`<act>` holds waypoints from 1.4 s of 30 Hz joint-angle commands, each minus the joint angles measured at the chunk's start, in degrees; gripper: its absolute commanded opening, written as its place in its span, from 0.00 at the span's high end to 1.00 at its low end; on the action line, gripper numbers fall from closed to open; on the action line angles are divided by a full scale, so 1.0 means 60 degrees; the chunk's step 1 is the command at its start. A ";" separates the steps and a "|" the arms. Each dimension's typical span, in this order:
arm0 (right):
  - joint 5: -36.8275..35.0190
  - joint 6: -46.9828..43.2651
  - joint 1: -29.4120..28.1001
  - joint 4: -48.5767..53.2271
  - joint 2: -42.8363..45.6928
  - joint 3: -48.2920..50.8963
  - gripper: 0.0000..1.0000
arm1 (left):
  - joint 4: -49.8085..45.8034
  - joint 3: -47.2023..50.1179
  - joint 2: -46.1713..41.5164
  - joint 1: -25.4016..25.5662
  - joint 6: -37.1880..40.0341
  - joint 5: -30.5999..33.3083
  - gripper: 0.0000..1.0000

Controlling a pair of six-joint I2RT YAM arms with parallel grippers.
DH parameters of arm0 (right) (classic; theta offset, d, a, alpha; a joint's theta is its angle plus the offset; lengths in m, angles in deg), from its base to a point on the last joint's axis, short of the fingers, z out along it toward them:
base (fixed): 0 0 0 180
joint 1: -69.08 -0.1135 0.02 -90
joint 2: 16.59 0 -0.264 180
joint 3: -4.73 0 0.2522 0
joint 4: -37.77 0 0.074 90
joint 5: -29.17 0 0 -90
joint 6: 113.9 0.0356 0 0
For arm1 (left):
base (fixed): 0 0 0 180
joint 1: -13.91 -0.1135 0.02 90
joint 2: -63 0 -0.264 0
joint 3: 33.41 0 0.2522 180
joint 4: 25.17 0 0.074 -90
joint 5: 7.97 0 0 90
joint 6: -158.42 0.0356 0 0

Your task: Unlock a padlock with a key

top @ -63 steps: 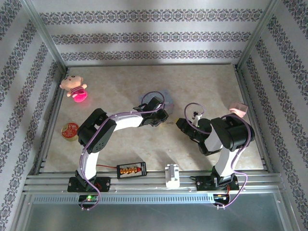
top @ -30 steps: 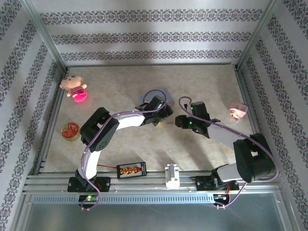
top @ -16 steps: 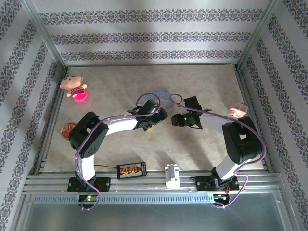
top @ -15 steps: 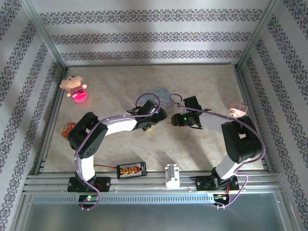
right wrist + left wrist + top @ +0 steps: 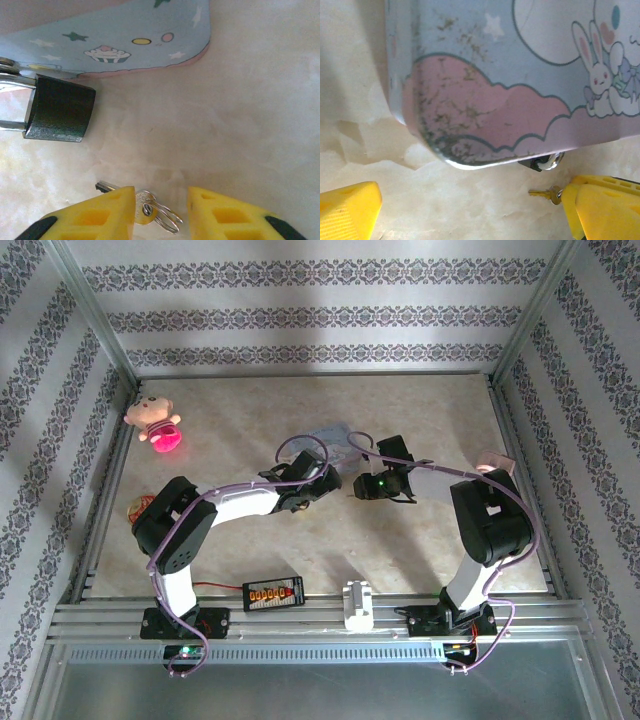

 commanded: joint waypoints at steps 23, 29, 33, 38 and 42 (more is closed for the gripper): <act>0.0384 0.0337 -0.0379 -0.0078 0.2082 0.0586 1.00 | 0.0386 0.0638 -0.0879 -0.0735 0.0059 -0.1055 0.01; 0.0749 0.0971 -0.0424 -0.0315 0.2992 0.0638 1.00 | 0.1894 0.1244 -0.1135 -0.0992 0.0114 -0.1935 0.05; 0.0764 0.1677 -0.0442 -0.0376 0.3454 0.0497 1.00 | 0.3935 0.1911 -0.1097 -0.1119 0.0322 -0.2702 0.15; 0.0960 0.2633 -0.0455 -0.0479 0.3764 0.0215 1.00 | 0.6762 0.2448 -0.0867 -0.1141 0.0966 -0.3898 0.24; 0.1118 0.3085 -0.0457 -0.0516 0.3810 -0.0056 1.00 | 0.8153 0.2738 -0.0866 -0.1141 0.1801 -0.4448 0.32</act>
